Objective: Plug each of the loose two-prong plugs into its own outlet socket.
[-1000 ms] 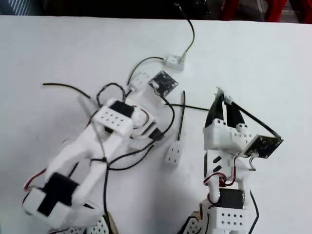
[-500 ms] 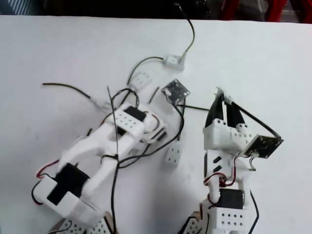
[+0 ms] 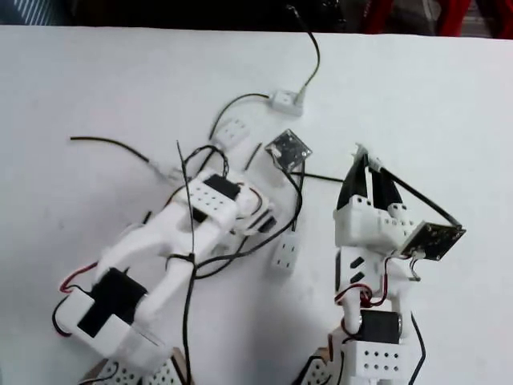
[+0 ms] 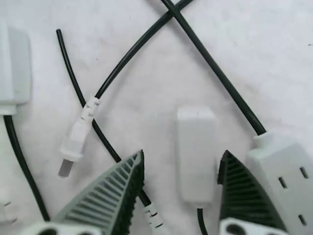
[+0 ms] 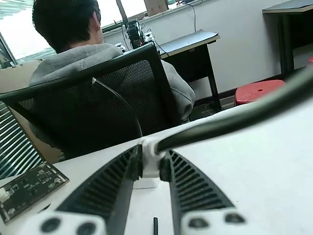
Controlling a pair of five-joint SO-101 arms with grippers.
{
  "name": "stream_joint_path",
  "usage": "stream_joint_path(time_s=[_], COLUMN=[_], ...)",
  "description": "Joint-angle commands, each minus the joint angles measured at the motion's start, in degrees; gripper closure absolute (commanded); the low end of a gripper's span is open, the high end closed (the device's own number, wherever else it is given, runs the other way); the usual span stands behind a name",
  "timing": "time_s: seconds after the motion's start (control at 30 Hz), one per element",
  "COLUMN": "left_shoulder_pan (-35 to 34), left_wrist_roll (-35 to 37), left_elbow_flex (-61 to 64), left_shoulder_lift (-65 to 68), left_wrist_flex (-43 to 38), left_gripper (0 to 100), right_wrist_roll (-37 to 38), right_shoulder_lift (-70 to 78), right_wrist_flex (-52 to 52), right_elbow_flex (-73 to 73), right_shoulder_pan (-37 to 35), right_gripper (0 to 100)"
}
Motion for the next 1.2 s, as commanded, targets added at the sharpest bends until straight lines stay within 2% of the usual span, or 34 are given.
stream_joint_path(time_s=[0.0, 0.13, 0.23, 0.4, 0.6, 0.7, 1.03, 1.17], left_shoulder_pan=[0.66, 0.66, 2.07, 5.23, 5.32, 4.97, -3.21, -7.60], left_wrist_roll=[0.26, 0.00, -0.26, -6.15, -6.51, -6.59, -6.77, -12.48], left_elbow_flex=[-1.14, -0.97, -0.88, -2.64, -8.35, -10.46, -8.62, -4.75], left_shoulder_lift=[-0.22, -0.22, -0.04, 3.03, 6.90, 6.99, -12.09, -21.93], left_wrist_flex=[-0.53, -0.53, -0.53, -0.44, 7.65, 11.96, 20.57, 22.86], left_gripper=[72, 73, 80, 89, 92, 96, 97, 97], right_wrist_roll=[0.00, 0.09, 0.09, 0.09, 0.09, 0.09, 0.09, 0.09], right_shoulder_lift=[-0.48, -0.48, -0.48, -0.48, -0.48, -0.48, -0.48, -0.48], right_wrist_flex=[-0.92, -0.92, -0.92, -0.92, -0.92, -0.92, -0.92, -0.92], right_elbow_flex=[-1.23, -1.23, -1.23, -1.23, -1.23, -1.23, -1.23, -1.23], right_shoulder_pan=[-1.27, -1.27, -1.27, -1.10, -1.10, -1.01, -1.01, -1.01], right_gripper=[98.2, 98.2, 98.2, 98.2, 98.2, 98.2, 98.2, 98.2])
